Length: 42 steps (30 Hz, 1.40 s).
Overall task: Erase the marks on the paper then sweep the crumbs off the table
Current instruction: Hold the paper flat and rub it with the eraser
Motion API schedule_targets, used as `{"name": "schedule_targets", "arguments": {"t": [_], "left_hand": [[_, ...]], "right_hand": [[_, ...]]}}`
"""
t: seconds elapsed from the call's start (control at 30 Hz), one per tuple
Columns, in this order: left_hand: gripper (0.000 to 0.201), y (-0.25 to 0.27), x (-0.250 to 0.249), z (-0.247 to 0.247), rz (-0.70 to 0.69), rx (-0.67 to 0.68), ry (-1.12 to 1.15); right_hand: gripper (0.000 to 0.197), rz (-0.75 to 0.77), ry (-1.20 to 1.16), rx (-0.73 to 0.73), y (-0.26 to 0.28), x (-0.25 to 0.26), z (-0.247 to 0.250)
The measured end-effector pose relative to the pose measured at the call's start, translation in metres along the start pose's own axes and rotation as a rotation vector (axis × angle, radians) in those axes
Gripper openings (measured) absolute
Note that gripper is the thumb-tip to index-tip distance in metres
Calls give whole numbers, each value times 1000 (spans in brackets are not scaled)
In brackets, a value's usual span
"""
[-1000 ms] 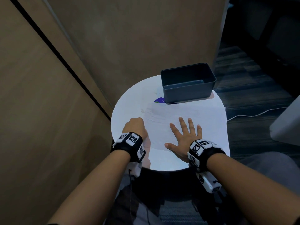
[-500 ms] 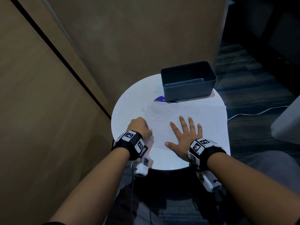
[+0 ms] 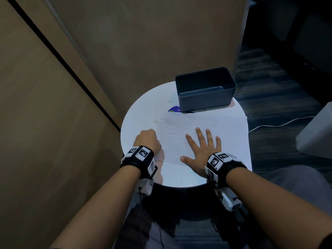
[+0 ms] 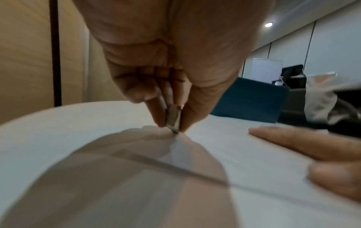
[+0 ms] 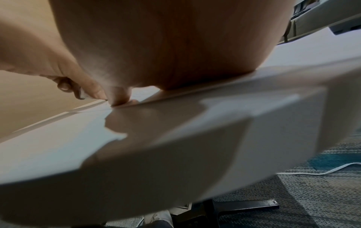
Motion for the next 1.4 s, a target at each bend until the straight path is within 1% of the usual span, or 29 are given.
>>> {"name": "schedule_targets", "arguments": {"t": [0.07,0.13,0.23,0.27,0.33,0.4,0.47,0.53,0.6,0.67,0.73,0.8,0.87,0.97,1.03,1.07,1.13,1.2,1.23,1.33,1.4], "left_hand": [[12,6,-12,-6,-71,64,94],[11,12,-14,-11,-77,105,135],[16,5,7,-6,39,59,79],[17,4,12,-3,57,35,47],[19,2,8,1,15,13,-10],[15,7,-6,-3,-61,52,54],[12,14,-15,-13,-98,117,131],[14,14,-9,-18,-68,121,136],[15,10,5,-13,-1,84,124],[17,5,13,-4,23,32,34],[18,8,2,-2,-19,19,-23],[17,17,-16,-10,-87,77,40],[14,25,-23,-20,-107,115,77],[15,19,-1,-16,-11,78,95],[18,12,13,-9,47,30,30],[20,10,13,-6,45,13,-7],[19,14,-3,-6,-27,26,-2],[16,21,-22,-16,-110,94,68],[15,24,-26,-21,-121,119,97],[14,22,-7,-22,-35,111,160],[14,14,11,-13,30,77,97]], "right_hand": [[88,-3,3,2,0,0,0],[88,0,-2,-2,-2,2,3],[87,9,3,-1,-2,5,3],[87,12,6,-3,-1,4,2],[87,3,3,-12,-1,-1,1],[88,-6,2,-7,0,-3,0],[88,-2,5,-2,-2,0,1],[88,4,1,-1,-3,4,3],[87,9,6,3,-2,5,3],[87,6,6,-6,-1,1,1],[87,-3,3,-9,1,-3,-1],[87,-5,4,-12,1,-2,0],[87,-1,1,-12,-1,3,2],[87,16,5,-2,-3,7,3],[87,12,4,-6,-2,1,1],[87,5,-1,-5,-1,-2,-1],[87,3,-12,-10,1,-4,-2],[88,6,-14,-22,-1,0,1],[88,8,-14,-23,-1,2,2],[87,23,-9,-20,-2,7,3],[87,23,-10,-24,0,3,2]]}}
Point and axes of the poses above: each hand's wrist, its own y-axis away from the middle knuckle, its own z-axis out of the back of the hand, x = y × z, the point moved 5 cm from there along -y, towards the middle knuckle, and after that the axes turned 5 degrees about x, right-handed, at the moved point
